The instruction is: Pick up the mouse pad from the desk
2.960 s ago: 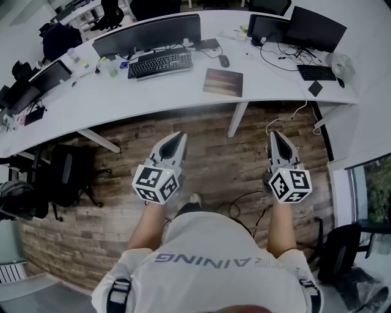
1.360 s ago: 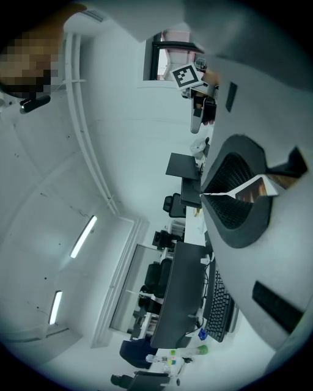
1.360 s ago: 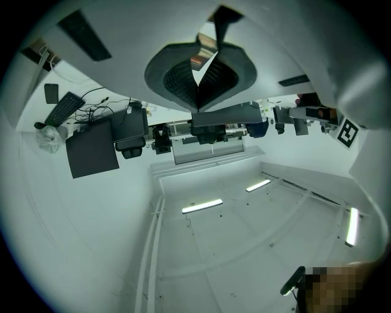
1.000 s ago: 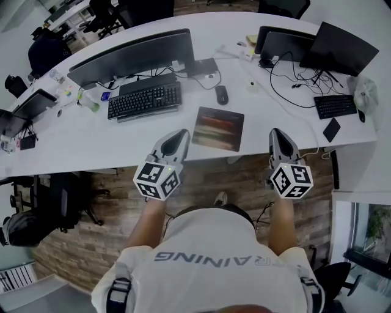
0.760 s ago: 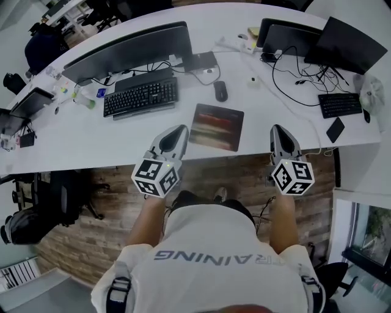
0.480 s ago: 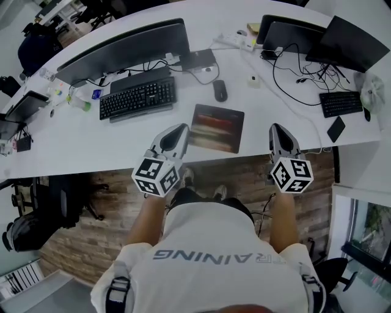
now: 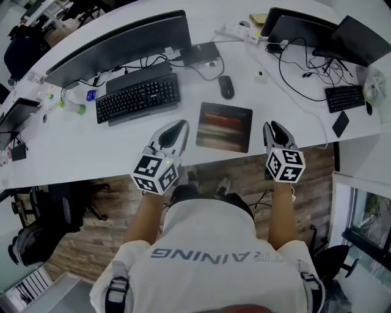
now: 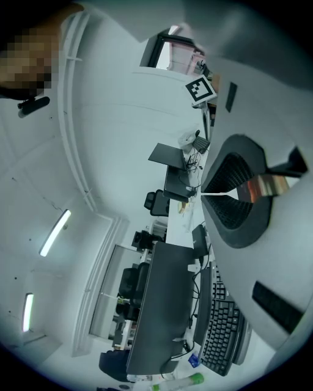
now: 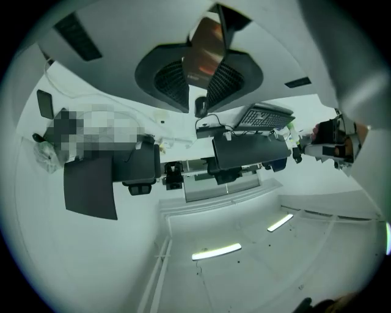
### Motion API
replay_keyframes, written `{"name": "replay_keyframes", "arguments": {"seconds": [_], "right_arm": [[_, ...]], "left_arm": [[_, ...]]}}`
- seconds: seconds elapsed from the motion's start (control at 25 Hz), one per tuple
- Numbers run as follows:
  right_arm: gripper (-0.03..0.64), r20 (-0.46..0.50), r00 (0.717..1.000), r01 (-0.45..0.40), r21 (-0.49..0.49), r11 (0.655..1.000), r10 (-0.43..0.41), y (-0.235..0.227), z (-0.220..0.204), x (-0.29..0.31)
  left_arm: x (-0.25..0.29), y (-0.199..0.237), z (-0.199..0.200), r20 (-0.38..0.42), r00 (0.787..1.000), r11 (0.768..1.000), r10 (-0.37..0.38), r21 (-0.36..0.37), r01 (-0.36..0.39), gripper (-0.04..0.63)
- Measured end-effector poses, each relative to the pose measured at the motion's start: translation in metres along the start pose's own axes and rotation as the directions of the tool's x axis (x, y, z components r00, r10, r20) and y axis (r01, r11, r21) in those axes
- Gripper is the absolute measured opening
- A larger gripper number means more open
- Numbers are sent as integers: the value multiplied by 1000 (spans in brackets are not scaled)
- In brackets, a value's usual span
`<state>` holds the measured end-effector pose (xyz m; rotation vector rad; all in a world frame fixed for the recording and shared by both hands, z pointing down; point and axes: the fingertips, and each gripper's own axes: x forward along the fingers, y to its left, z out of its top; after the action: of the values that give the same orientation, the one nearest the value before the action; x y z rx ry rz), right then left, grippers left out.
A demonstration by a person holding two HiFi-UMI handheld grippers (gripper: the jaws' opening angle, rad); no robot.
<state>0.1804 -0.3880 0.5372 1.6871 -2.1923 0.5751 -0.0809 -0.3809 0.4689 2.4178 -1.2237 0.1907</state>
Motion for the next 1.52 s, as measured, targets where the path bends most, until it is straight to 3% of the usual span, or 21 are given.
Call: {"name": "replay_keyframes", "arguments": {"seconds": [0.24,0.44,0.64,0.84,1.32,1.52], "right_arm": [[206,-182,983,6,-27,1000,-10,9,-63,49],[324,-350,937,-17,-47,999,0,21,-130,84],[366,-451,893,-7,-30,1000,-7,27,-186,100],[370,-478,878,9,-35,999,-24,31,-211,106],[387,-417,906,77,-7,997,-73,27,-215,103],[364,-429,899,85,-15,996,-83,28,-215,101]], "left_arm": [[-5,20,-16,-43,999,1000,3,-26,-5,37],[-11,29,-30,-75,997,999,9,-43,-12,37],[-16,35,-41,-101,995,999,13,-49,-18,37],[-18,39,-48,-115,993,998,19,-52,-25,37],[-18,29,-54,-126,992,999,10,-50,-17,37],[-18,24,-56,-128,992,999,7,-48,-14,37]]}}
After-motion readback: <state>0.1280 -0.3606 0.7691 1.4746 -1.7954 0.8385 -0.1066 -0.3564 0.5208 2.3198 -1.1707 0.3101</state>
